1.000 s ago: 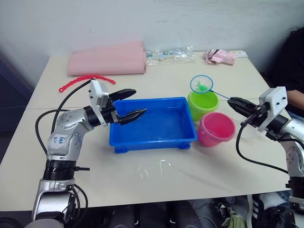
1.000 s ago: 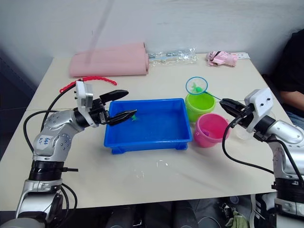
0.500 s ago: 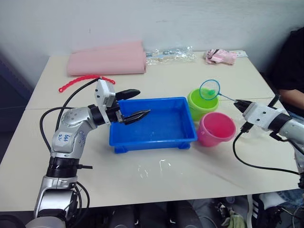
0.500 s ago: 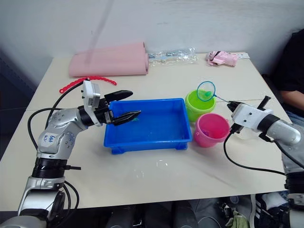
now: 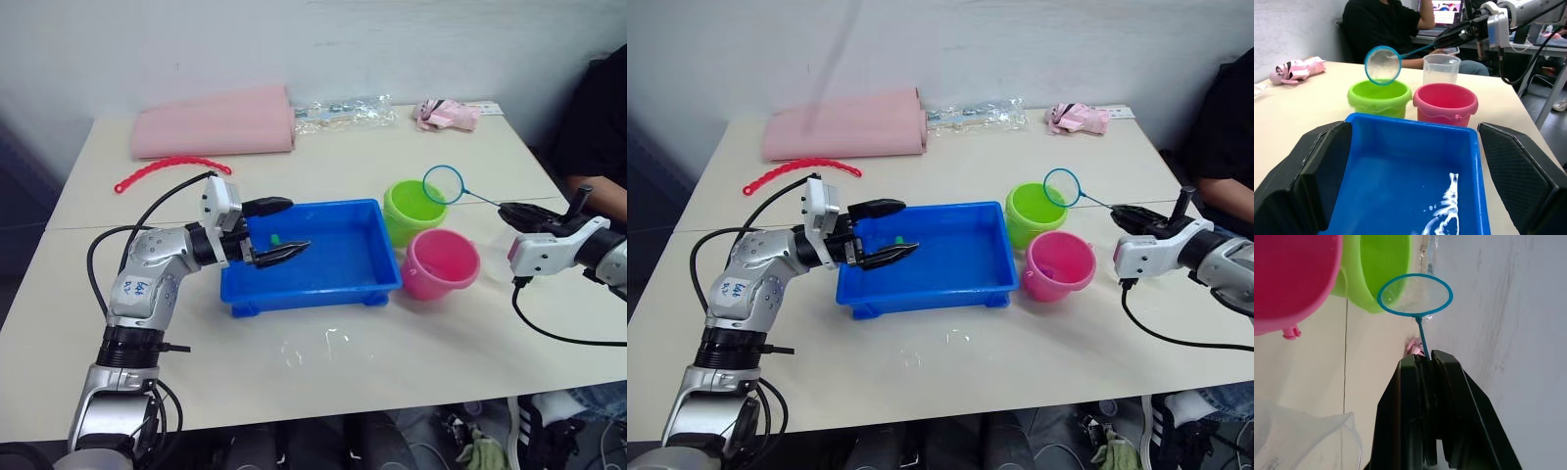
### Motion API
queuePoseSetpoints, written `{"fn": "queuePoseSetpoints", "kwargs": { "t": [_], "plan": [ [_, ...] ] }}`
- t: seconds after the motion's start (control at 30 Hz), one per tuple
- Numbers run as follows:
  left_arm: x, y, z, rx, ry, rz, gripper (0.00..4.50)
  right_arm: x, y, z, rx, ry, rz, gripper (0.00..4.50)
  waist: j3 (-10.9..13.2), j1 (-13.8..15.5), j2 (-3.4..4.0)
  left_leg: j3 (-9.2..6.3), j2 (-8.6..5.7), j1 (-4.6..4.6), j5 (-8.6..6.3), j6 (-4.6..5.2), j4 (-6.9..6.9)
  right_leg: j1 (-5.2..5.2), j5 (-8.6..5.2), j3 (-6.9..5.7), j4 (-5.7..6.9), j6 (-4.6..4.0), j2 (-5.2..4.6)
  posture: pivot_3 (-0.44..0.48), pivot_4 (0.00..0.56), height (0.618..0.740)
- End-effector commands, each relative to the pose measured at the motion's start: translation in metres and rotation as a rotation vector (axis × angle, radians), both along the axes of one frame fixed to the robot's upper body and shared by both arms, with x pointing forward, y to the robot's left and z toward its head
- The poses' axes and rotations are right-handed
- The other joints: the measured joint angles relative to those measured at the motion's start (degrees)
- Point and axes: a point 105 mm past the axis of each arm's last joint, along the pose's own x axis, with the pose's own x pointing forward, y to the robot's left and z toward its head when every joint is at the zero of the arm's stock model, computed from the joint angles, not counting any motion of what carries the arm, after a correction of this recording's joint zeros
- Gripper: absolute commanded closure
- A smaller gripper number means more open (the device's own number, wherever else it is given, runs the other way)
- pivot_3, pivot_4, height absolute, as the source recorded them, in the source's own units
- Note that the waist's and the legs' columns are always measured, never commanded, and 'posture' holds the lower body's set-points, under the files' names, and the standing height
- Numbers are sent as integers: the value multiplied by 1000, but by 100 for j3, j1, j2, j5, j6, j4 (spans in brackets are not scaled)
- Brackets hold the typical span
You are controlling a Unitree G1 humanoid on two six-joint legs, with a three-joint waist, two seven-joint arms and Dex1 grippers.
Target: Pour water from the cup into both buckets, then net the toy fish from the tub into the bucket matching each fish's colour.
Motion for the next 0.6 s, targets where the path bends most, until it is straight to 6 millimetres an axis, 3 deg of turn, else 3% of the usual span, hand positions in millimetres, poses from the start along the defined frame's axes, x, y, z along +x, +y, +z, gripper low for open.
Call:
{"fn": "queuePoseSetpoints", "kwargs": {
  "t": [0.03, 0.17, 0.33, 0.5, 0.6],
  "plan": [
    [-3, 23, 1, 0, -71, 49, 33, -5, 24, 40, 418, -61, 141, 4500, 1, -6, 1, 0, -2, 0, 0, 0, -1, 0, 0, 1, 0, 0, -1, 0, 150, 740],
    [-11, 38, -2, 25, -78, 53, 33, -4, 48, 47, 762, 131, 230, 4500, 1, -48, 1, -1, 1, 0, 0, 0, -1, 2, 0, 0, -1, 0, 2, 0, 150, 740],
    [-6, 74, 6, 29, -118, 178, 33, -3, 82, 43, 929, 323, 304, 4500, 1, -59, 3, -2, 6, 3, 0, 0, 1, 3, 0, 0, 3, 0, 5, 0, 150, 740],
    [-17, 112, -2, 68, -85, 256, 33, -21, 131, 11, 1005, 714, 348, 4500, 2, -40, 3, -9, 13, 3, -2, 4, 6, 7, 0, -4, 4, -1, 3, 0, 150, 740],
    [-26, 126, -9, 76, -40, 287, 33, -31, 148, -9, 1041, 888, 328, 4500, 2, -47, 4, -12, 10, -1, -13, 11, 5, 8, 0, -9, -1, -1, -9, 0, 150, 740]
  ]
}}
